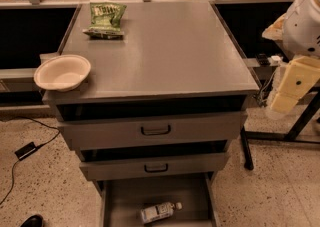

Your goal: Pick blue plastic bottle from bottom drawer and place on counter

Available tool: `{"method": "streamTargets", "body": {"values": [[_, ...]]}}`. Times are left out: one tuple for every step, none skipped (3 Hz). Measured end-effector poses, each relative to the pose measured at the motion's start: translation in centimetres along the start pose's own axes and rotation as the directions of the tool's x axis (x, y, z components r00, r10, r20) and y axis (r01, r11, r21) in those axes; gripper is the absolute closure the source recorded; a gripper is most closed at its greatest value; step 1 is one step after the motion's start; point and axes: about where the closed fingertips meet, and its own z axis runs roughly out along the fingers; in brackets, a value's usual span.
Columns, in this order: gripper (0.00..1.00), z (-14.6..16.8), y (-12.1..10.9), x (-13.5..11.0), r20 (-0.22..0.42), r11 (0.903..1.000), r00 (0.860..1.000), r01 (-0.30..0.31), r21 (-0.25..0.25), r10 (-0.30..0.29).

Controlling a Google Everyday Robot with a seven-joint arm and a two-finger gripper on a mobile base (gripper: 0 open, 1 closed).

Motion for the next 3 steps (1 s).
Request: {"method": "streamTargets", "body": {"values": [[0.00,0.0,0.0,0.0,0.002,1.0000,1.000,0.000,0.005,0.000],[0.00,1.9,0.9,0.4,0.014,0.9999,1.000,0.013,-0.005,-0.013],[0.00,7.7,3.8,1.3,0.051,0.9961,0.995,0.085,-0.026,-0.083]]}}
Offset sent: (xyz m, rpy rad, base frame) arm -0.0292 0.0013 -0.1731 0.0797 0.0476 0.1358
